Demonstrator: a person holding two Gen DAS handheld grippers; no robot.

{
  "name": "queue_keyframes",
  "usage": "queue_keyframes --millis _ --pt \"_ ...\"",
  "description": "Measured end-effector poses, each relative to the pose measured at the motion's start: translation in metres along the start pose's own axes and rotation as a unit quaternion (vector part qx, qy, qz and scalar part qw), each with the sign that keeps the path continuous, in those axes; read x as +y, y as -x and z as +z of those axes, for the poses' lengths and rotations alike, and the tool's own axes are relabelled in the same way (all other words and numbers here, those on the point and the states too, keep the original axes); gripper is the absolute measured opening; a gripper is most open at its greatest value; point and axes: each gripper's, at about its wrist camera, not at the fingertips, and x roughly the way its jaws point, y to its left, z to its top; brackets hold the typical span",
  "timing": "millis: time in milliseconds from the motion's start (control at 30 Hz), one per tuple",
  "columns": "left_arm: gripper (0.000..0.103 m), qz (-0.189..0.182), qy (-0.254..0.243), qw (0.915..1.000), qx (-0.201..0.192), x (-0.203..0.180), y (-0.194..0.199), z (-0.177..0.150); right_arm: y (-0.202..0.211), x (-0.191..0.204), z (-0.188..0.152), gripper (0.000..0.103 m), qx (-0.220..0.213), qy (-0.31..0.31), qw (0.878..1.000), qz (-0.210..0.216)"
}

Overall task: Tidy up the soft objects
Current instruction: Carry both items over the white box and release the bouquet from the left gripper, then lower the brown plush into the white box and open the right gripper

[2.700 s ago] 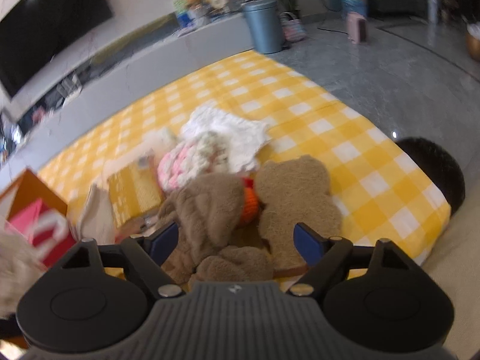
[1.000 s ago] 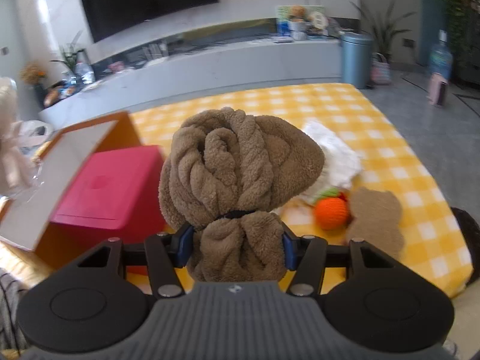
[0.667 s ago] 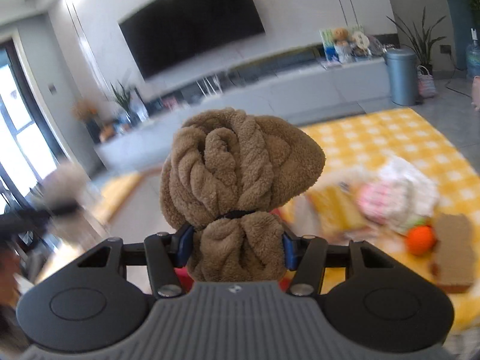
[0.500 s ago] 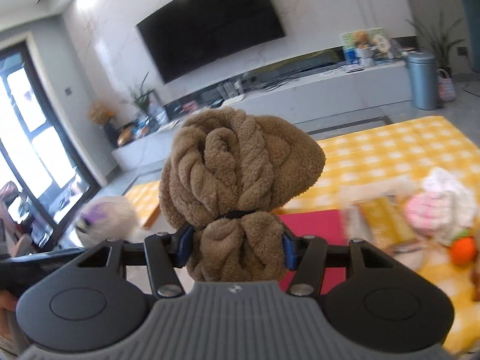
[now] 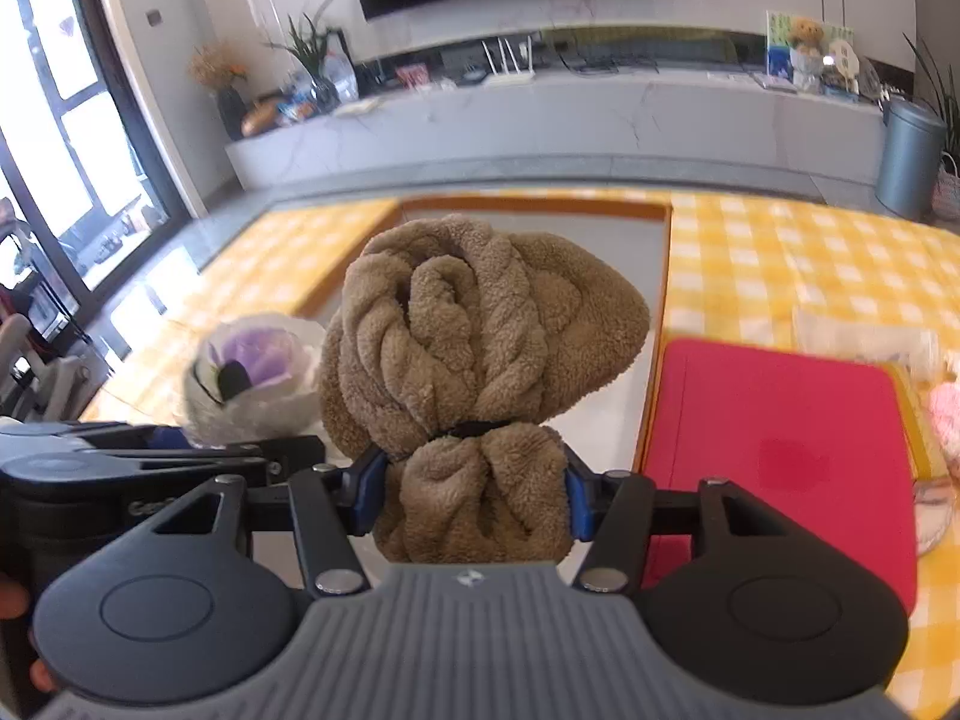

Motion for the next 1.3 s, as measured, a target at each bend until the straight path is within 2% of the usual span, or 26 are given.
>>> queue_keyframes --millis 100,267,300,333,367,433,500,667,800,900,1000,1133,1300 --pt "0.071 0.003 0.015 0.9995 0.027 0.001 -0.008 0.002 -0.005 -0.003 -0.004 0.056 0.005 -0.003 1.000 -0.010" --pt "0.075 0.000 0.020 0.9995 0.023 0.004 -0.003 0.006 -0.001 -0.006 -0.005 0.056 0.000 -0.008 1.000 -0.010" --pt "0.076 0.000 0.021 0.9997 0.014 0.005 0.001 0.006 0.000 -0.003 -0.007 0.056 -0.001 -0.004 1.000 -0.013" --pt "0.083 0.006 0.020 0.9998 0.000 0.006 0.005 0.006 0.000 -0.001 -0.007 0.056 -0.002 0.001 1.000 -0.016" --pt "0.084 0.012 0.016 0.9996 -0.020 0.005 0.011 0.004 0.003 0.000 -0.009 0.056 -0.004 0.004 1.000 -0.020" --pt "0.096 -0.004 0.006 0.9984 -0.056 0.005 0.024 0.002 0.006 -0.001 -0.010 0.056 -0.007 0.007 1.000 -0.027" --pt "0.096 -0.007 0.007 0.9960 -0.088 0.006 0.035 0.002 0.009 -0.001 -0.013 0.056 -0.008 0.005 1.000 -0.026" --pt "0.096 -0.013 0.013 0.9927 -0.119 0.008 0.051 0.004 0.011 0.002 -0.015 0.057 -0.005 0.007 1.000 -0.026" --pt "0.096 0.008 0.007 0.9900 -0.141 0.011 0.056 0.007 0.004 0.015 -0.011 0.057 0.003 0.026 0.999 -0.040" --pt "0.096 0.034 0.007 0.9888 -0.145 0.018 0.055 0.008 -0.008 0.032 -0.012 0.057 0.000 0.063 0.995 -0.077" --pt "0.096 0.037 0.014 0.9891 -0.142 0.028 0.053 0.008 -0.027 0.050 -0.015 0.057 0.005 0.119 0.984 -0.134" --pt "0.096 0.033 0.029 0.9887 -0.143 0.041 0.053 0.008 -0.046 0.055 -0.013 0.060 0.047 0.101 0.988 -0.110" --pt "0.096 0.028 0.035 0.9891 -0.140 0.047 0.051 0.007 -0.057 0.061 -0.015 0.059 0.046 0.100 0.980 -0.163"
